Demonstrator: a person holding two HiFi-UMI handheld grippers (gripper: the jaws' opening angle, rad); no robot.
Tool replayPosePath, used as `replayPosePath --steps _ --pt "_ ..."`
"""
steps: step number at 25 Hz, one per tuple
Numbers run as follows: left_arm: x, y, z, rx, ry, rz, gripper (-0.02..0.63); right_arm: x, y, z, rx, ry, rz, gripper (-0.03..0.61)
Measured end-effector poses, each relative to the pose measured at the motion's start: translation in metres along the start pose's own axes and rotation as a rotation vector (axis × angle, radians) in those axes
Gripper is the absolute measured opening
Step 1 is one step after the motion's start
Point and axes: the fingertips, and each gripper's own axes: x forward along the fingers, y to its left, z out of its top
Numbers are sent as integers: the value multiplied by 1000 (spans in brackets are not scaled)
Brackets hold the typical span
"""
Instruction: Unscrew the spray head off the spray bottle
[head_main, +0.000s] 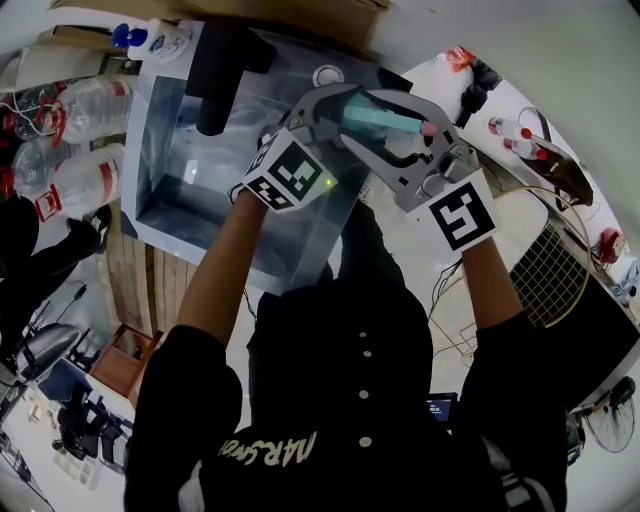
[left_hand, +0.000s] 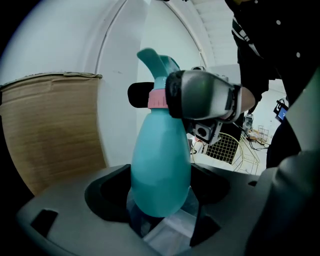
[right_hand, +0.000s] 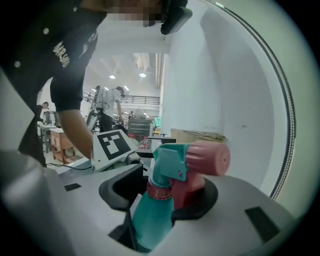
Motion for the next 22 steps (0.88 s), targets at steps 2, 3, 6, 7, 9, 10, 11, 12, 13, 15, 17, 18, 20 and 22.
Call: replayPosePath --steps 2,3,6,7,9,10,11,12,13,15,17,18,20,22 --pt "0 0 -1 1 1 -3 383 0 1 1 -18 -19 95 187" --pt "0 0 -1 2 1 -4 383 -1 1 1 -19 -29 143 179" --pt "0 -1 -1 2 -2 -9 383 -3 4 3 -2 -61 267 164" --pt "0 -2 -1 3 -3 -12 383 -4 6 3 3 -68 303 164" --pt "-1 -3 -1 6 -6 -20 383 -5 7 5 16 -92 357 163" --pt "-1 -4 -1 8 -8 -24 383 -6 7 6 26 -108 372 162" --pt "-1 -4 -1 9 -9 -27 383 -6 7 8 33 -120 379 161" --pt "-1 -4 -1 11 -9 -29 383 -6 7 9 36 -126 381 161" --pt "-1 -4 -1 12 -9 -31 383 -6 7 9 34 -125 379 161" --pt "-1 -4 0 13 -9 -34 383 -5 7 8 24 -110 375 161" --pt "-1 -4 -1 12 -8 -36 383 -5 8 7 19 -98 383 160" --pt "-1 -5 -1 12 -7 -38 383 -6 9 7 21 -98 390 160" --pt "-1 -5 -1 14 -7 -42 383 -6 9 7 29 -103 404 160" --pt "-1 -5 -1 15 -8 -44 383 -6 8 8 28 -103 412 160"
